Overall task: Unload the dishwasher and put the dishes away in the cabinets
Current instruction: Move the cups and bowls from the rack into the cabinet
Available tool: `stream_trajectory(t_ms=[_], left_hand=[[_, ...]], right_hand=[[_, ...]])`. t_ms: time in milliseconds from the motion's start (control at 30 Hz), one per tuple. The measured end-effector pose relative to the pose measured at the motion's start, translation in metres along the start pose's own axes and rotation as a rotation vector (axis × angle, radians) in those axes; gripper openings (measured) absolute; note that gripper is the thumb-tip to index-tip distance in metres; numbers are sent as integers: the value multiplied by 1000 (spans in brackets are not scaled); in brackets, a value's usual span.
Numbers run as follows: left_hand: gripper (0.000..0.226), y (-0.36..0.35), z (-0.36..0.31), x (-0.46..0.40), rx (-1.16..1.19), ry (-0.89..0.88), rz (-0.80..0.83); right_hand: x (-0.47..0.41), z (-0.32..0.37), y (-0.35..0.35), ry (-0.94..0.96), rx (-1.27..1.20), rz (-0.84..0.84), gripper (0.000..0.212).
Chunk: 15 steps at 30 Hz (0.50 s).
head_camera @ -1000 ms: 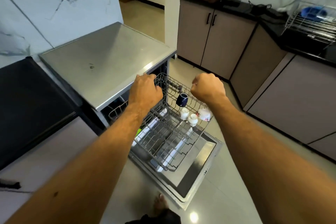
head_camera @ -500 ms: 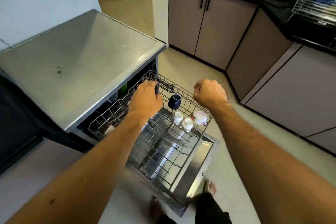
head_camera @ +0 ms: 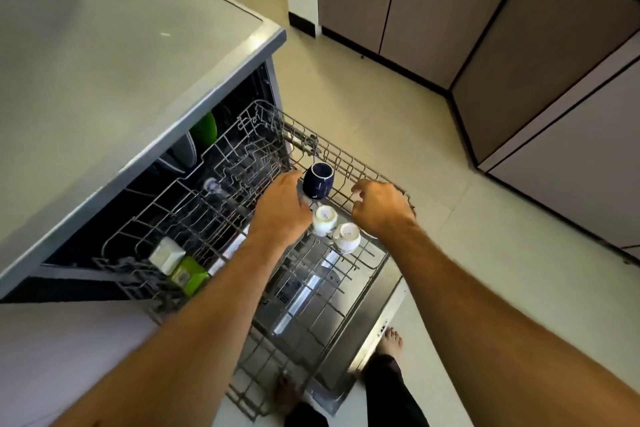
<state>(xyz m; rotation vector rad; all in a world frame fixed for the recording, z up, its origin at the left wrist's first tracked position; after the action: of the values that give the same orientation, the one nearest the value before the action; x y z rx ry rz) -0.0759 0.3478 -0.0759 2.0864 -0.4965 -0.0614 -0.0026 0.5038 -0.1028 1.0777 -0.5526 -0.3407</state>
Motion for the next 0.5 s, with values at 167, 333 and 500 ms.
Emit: stream_trajectory(t_ms=[167,333,500], left_hand=[[66,-53,26,-12,-25,50,85],[65,-106,53,-20,-15,87,132],[79,-145,60,-32,-90,54,133]], right_hand=[[-11,-23,-48,6,18,83,52],[-10,-32,-95,170,204,139,69],[-15,-40,-137,258,304,170,76]])
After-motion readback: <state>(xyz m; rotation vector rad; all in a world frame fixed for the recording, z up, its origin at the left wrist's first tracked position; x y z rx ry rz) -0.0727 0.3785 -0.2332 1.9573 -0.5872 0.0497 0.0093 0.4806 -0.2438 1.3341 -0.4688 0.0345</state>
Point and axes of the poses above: each hand's wrist, its own x-axis away from the middle knuckle, its own y-axis out of the back of the hand, z = x × y, the point moved 7 cm from there along -x, towards the middle knuckle, and after that the axes turned 10 degrees about -z, right-handed, at the moved point
